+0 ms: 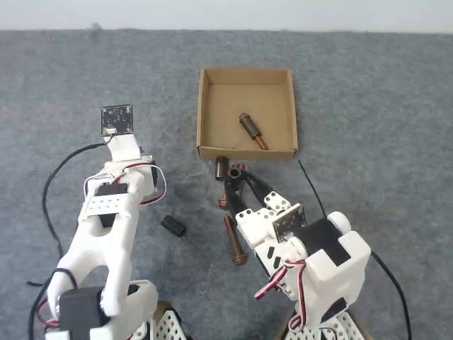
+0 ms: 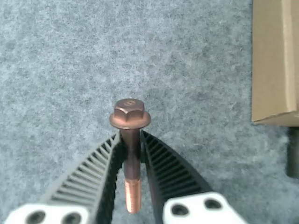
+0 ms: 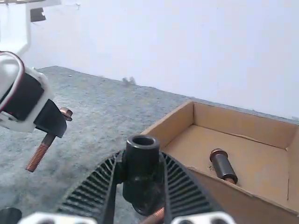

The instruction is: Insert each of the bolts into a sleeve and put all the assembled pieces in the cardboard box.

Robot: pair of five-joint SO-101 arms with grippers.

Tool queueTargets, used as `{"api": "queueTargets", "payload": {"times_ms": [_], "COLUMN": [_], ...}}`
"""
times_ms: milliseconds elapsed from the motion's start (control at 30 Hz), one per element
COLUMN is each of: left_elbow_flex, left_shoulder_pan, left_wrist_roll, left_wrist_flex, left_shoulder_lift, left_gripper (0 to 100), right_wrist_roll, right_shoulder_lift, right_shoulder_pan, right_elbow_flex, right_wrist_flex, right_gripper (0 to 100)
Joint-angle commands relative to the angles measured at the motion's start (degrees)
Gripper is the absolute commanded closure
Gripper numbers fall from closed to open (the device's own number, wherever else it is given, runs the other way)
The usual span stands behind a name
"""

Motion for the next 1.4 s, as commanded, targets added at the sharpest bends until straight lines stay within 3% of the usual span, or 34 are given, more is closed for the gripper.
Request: {"api": "queueTargets", "payload": {"times_ms": [0, 400, 833, 1367], "left_elbow_flex": [-0.3, -2.1, -2.2, 4.3], "left_shoulder_pan": [0.7, 11.7, 12.1, 19.9], "left_wrist_roll": [-0.6, -0.6, -0.4, -0.3], "left_wrist_flex": [-1.6, -3.3, -26.2, -26.4], "left_shoulder_lift": [-3.1, -3.5, -5.7, -25.1], "left_gripper": [99, 99, 99, 99], "right_wrist_roll": [-0.1, 0.0, 0.0, 0.0], "right_shoulder_lift": [-1.8, -1.8, -1.8, -1.8], "right_shoulder_pan": [-0.4, -0.4, -0.4, 0.3], "right_elbow_flex": [1.5, 1.5, 1.5, 1.5], "right_wrist_flex": [0.5, 4.7, 4.9, 4.6], "right_gripper": [99.3, 99.3, 99.3, 99.3]}}
